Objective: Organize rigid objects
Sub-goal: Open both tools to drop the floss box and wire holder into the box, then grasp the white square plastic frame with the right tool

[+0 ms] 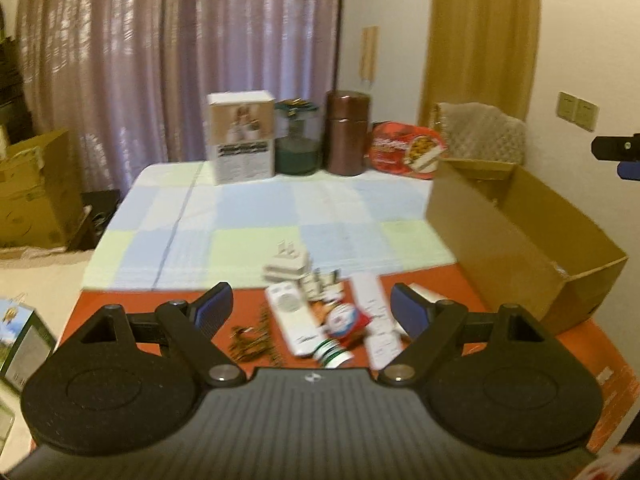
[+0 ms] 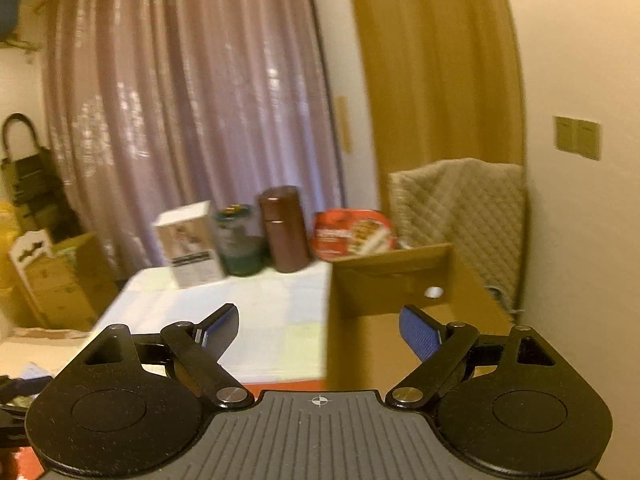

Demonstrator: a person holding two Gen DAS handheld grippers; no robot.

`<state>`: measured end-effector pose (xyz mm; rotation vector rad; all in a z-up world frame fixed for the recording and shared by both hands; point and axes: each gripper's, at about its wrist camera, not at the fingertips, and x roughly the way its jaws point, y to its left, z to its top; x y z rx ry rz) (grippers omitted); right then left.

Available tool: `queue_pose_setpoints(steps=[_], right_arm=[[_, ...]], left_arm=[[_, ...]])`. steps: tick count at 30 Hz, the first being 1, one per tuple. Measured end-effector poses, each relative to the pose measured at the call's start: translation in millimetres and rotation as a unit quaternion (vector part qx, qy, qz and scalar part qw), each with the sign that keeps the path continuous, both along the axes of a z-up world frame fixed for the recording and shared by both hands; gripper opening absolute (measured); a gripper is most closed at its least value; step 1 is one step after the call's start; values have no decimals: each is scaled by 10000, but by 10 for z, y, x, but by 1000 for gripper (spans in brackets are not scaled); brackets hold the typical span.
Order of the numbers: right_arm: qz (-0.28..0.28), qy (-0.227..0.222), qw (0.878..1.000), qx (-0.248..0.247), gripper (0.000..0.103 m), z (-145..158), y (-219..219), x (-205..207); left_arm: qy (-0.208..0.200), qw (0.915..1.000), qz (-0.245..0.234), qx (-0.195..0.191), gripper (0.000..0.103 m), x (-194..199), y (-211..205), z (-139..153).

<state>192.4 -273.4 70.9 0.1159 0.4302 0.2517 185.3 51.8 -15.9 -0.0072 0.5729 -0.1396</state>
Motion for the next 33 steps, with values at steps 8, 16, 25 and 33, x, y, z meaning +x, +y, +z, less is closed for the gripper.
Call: queue_pose_setpoints(steps=[8,16,25,33], right_arm=[[601,398,9971,-254,85,-595,585,33],[1032,917,9882,-666,85,-1273,836,192],[1194,1268,9789,-1065,85,-1678,901,474],[1510,1390,9667,-1531,85,-1936,1089,702]], left_arm=[[255,9996,142,52,83,-91,263,-379],[457,9989,-44,34,83,16,417,-668],[527,9977,-414,91,82,230,281,-811],[623,9945,-813,239,79,444,49,-928]])
